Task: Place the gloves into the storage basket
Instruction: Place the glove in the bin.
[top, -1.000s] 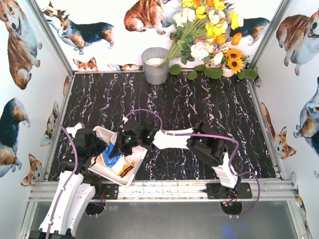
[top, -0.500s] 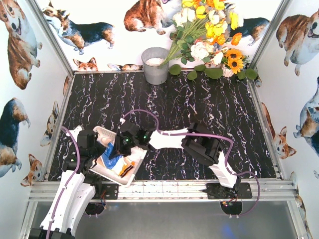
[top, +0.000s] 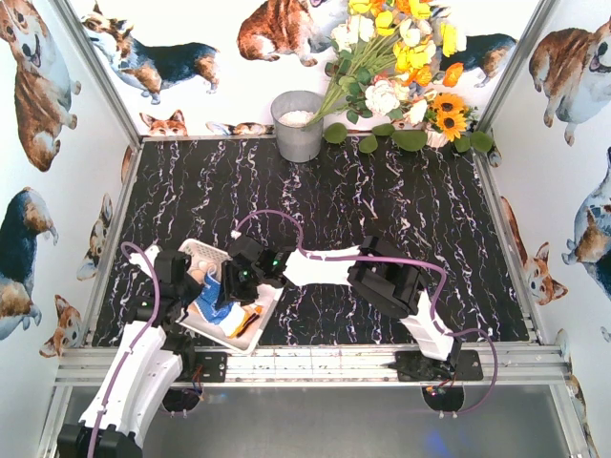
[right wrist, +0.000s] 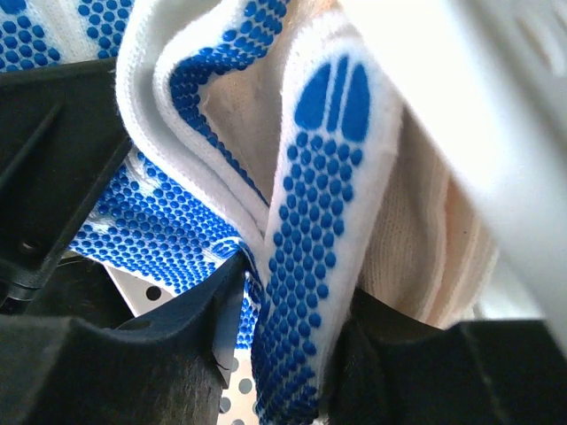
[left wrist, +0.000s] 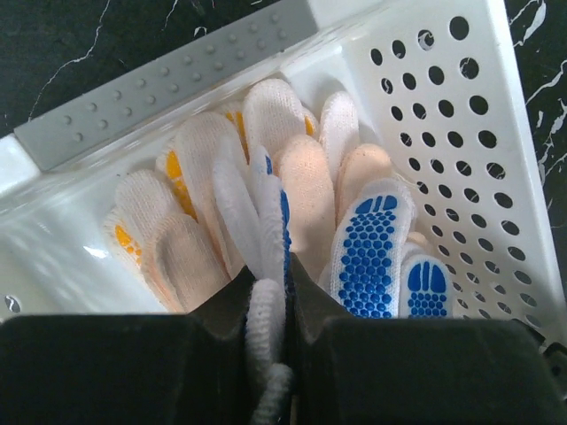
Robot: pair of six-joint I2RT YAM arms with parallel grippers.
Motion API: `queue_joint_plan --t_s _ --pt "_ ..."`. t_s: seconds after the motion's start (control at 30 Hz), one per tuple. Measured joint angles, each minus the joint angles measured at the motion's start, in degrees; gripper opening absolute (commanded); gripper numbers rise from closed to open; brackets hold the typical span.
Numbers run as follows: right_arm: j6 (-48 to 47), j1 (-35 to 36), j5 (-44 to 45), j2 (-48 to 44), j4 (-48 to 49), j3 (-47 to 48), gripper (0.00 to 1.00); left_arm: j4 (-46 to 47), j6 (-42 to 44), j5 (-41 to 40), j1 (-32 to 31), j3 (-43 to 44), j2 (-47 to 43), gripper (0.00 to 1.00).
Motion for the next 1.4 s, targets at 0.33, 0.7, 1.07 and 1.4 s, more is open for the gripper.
queue_joint_plan --t_s 0.33,0.7,1.07,1.4 --pt "-2.4 0.0 2.1 -1.0 -3.8 0.0 0.37 2.8 0.7 -0.4 0.1 -0.1 1.0 0.41" --pt "-5.0 0.0 5.4 -2.6 -8.1 0.0 0.29 1.5 2.1 -2.9 0.1 3.0 -1.2 0.56" --pt "-6.3 0.3 9.1 -4.4 -9.8 -0.8 0.29 -0.1 6.8 -1.7 0.2 12.0 3.3 0.67" --pt "-6.5 0.3 9.6 -4.5 -10.0 -0.8 0.30 2.1 9.7 9.5 0.2 12.4 16.7 0.61"
